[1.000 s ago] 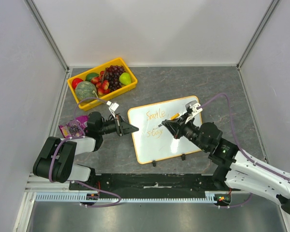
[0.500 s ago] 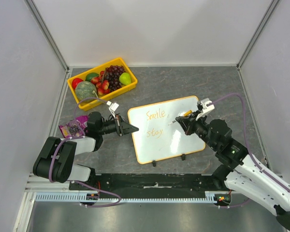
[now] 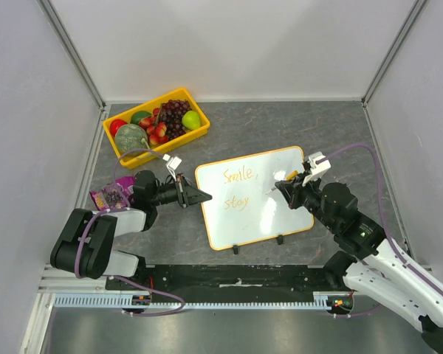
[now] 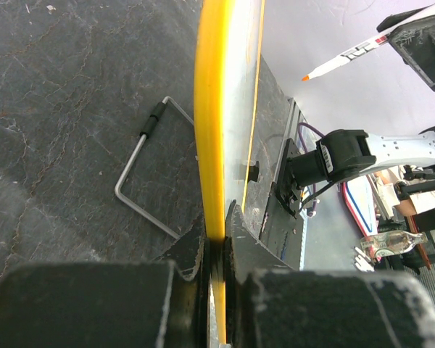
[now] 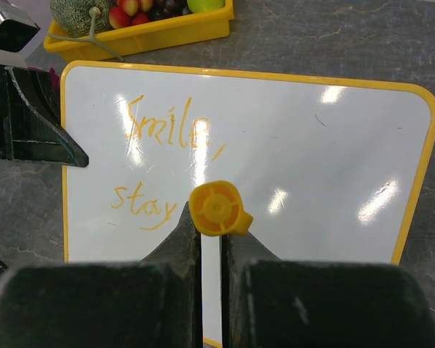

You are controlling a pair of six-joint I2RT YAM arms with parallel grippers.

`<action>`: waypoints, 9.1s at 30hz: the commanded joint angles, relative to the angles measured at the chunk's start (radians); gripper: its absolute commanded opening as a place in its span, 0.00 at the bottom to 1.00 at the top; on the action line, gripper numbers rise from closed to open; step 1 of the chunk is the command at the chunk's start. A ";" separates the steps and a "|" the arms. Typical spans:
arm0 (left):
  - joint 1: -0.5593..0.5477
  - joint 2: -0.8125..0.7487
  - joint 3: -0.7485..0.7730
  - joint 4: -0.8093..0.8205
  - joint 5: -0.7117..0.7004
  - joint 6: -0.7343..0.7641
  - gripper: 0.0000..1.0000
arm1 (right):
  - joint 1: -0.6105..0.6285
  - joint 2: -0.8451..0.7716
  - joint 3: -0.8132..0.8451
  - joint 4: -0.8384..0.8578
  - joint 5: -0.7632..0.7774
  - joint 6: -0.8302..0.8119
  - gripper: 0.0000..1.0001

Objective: Write a sentence on the whiteboard

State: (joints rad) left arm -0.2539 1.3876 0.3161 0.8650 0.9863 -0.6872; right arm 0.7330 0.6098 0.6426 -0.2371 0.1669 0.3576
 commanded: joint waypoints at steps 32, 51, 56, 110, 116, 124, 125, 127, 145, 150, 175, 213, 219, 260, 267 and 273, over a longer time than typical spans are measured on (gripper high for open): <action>-0.021 0.028 -0.011 -0.066 -0.011 0.173 0.02 | -0.003 0.037 -0.014 0.168 -0.089 -0.035 0.00; -0.021 0.027 -0.011 -0.064 -0.011 0.173 0.02 | -0.004 0.171 -0.075 0.311 0.051 -0.029 0.00; -0.022 0.025 -0.011 -0.066 -0.011 0.173 0.02 | -0.003 0.176 -0.103 0.311 0.085 -0.029 0.00; -0.021 0.022 -0.012 -0.066 -0.014 0.173 0.02 | -0.003 0.087 -0.118 0.228 0.005 0.018 0.00; -0.021 0.022 -0.012 -0.066 -0.014 0.173 0.02 | -0.003 0.073 -0.092 0.214 0.023 0.018 0.00; -0.021 0.022 -0.014 -0.064 -0.014 0.175 0.02 | -0.003 0.090 -0.084 0.206 0.089 0.004 0.00; -0.022 0.022 -0.012 -0.066 -0.014 0.173 0.02 | -0.003 0.090 -0.084 0.208 0.094 0.004 0.00; -0.021 0.024 -0.012 -0.066 -0.014 0.173 0.02 | -0.003 0.091 -0.087 0.203 0.103 0.003 0.00; -0.021 0.022 -0.014 -0.066 -0.014 0.173 0.02 | -0.003 0.108 -0.136 0.200 0.019 0.032 0.00; -0.021 0.022 -0.012 -0.066 -0.014 0.173 0.02 | -0.003 0.094 -0.150 0.193 0.032 0.032 0.00; -0.021 0.025 -0.012 -0.066 -0.015 0.175 0.02 | -0.003 0.036 -0.083 0.137 0.056 0.024 0.00; -0.021 0.024 -0.012 -0.064 -0.014 0.173 0.02 | -0.003 0.050 -0.175 0.119 0.109 0.034 0.00; -0.021 0.025 -0.012 -0.066 -0.014 0.173 0.02 | -0.003 0.038 -0.190 0.114 0.097 0.040 0.00; -0.021 0.027 -0.011 -0.064 -0.014 0.175 0.02 | -0.003 0.128 -0.100 0.209 0.187 0.018 0.00; -0.019 0.025 -0.012 -0.064 -0.014 0.173 0.02 | -0.003 0.051 -0.081 0.168 0.177 0.035 0.00; -0.021 0.025 -0.012 -0.066 -0.014 0.173 0.02 | -0.003 0.057 -0.106 0.151 0.186 0.029 0.00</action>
State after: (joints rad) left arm -0.2539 1.3907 0.3168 0.8646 0.9886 -0.6872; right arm 0.7311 0.6666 0.5465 -0.0780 0.3244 0.3851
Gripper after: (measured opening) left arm 0.077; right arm 0.078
